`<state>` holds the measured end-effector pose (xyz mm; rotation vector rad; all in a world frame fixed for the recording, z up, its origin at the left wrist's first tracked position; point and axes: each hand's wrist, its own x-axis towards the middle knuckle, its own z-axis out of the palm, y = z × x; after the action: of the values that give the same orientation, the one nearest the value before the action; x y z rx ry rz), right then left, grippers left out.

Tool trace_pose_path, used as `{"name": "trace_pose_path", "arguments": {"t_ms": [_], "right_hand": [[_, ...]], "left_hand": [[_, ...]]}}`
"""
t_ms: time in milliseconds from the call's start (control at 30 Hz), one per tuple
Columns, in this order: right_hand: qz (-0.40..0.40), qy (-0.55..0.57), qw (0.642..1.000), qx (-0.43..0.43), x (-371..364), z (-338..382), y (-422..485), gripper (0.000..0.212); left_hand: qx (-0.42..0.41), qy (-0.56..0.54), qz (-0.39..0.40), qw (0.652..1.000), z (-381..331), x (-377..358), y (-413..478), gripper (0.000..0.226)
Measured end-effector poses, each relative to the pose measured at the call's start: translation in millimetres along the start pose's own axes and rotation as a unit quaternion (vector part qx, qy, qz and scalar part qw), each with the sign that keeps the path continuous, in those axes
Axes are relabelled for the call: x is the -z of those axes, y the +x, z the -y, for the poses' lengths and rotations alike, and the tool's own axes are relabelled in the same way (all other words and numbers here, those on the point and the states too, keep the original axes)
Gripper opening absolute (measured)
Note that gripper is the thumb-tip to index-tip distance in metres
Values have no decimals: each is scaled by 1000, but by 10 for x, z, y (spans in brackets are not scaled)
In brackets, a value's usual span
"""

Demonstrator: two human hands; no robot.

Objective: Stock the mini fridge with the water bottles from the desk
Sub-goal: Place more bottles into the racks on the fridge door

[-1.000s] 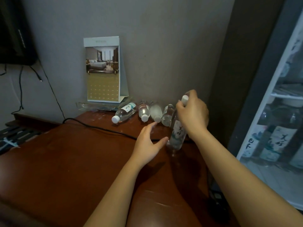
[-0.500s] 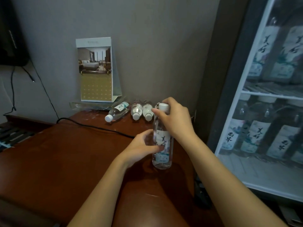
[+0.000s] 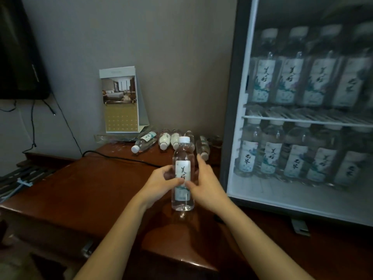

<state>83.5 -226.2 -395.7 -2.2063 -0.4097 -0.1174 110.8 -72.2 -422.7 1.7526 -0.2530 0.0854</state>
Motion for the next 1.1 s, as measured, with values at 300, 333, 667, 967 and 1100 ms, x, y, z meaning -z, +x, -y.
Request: {"name": "trace_pose_path", "arguments": {"t_ms": [300, 333, 667, 967, 1100], "right_hand": [[31, 220, 974, 43, 495, -118, -899, 69], [16, 221, 974, 44, 619, -122, -1008, 69], [-194, 157, 967, 46, 1932, -480, -2503, 71], [-344, 112, 932, -14, 2770, -731, -3761, 78], [-391, 107, 914, -11, 2955, -818, -4090, 72]], "left_hand": [[-44, -52, 57, 996, -623, -526, -665, 42], [-54, -52, 69, 995, -715, -641, -704, 43], [-154, -80, 253, 952, -1501, -2315, -1025, 43], [-202, -108, 414, 881, -1988, -3804, -1461, 48], [-205, -101, 441, 868, -2085, -4202, -1608, 75]]}}
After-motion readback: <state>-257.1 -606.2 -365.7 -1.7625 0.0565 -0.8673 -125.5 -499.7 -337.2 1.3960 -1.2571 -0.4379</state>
